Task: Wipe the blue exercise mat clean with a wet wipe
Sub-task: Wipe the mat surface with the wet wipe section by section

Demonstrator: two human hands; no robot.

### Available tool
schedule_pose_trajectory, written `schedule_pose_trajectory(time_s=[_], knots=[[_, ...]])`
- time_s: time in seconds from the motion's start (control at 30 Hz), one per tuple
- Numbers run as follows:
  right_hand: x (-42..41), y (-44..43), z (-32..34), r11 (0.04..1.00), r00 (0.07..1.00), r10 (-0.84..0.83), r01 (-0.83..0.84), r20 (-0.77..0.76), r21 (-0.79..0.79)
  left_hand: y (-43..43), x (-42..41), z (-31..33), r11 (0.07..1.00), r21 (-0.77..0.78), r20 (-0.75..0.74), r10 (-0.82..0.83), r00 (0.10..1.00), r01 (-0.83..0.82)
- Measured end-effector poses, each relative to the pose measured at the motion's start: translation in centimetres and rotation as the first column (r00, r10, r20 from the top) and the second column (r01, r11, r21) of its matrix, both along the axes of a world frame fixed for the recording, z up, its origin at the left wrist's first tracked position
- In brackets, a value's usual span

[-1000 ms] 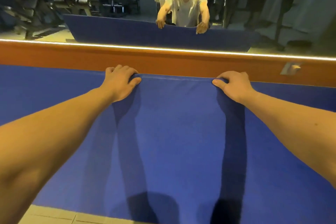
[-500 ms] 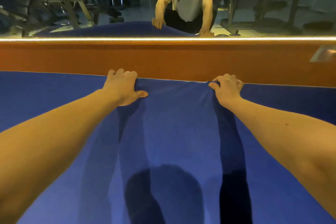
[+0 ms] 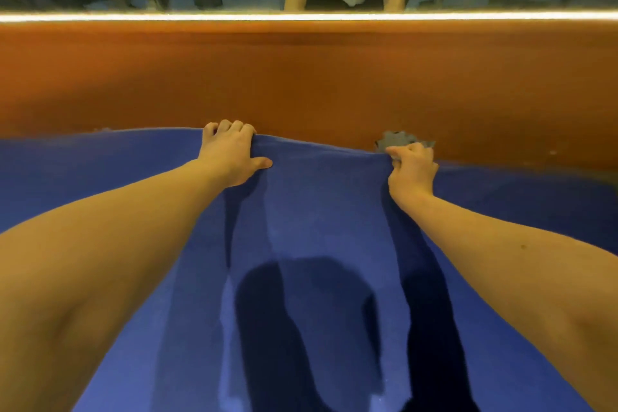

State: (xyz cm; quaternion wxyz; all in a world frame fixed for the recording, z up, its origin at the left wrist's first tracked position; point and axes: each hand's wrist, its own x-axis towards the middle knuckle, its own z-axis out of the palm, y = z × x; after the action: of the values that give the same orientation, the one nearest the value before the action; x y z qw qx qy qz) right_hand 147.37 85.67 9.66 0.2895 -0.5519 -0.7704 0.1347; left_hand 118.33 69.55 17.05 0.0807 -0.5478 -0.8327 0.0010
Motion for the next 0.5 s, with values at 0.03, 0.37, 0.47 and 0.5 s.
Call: schedule_pose_trajectory(time_s=[0.03, 0.37, 0.47, 0.5], knots=[[-0.1, -0.4, -1.7, 0.998, 0.999, 0.044, -0.044, 0.001, -0.044, 0.4, -0.1, -0.9, 1.000, -0.006, 0.006, 0.001, 1.000, -0.001], [1.4, -6.5, -14.3, 0.913, 0.971, 0.220, -0.237, -0.088, -0.332, 3.6, 0.2, -11.3, 0.988, -0.149, 0.076, 0.045, 0.996, -0.033], [1.8, -7.9, -16.3, 0.848, 0.969, 0.207, -0.247, -0.135, -0.470, 2.7, 1.0, -13.8, 0.986, -0.163, 0.112, 0.045, 0.993, -0.027], [2.0, -8.4, -16.9, 0.816, 0.966, 0.178, -0.252, -0.189, -0.520, 2.1, 1.5, -14.8, 0.982, -0.186, 0.123, 0.039, 0.992, -0.016]])
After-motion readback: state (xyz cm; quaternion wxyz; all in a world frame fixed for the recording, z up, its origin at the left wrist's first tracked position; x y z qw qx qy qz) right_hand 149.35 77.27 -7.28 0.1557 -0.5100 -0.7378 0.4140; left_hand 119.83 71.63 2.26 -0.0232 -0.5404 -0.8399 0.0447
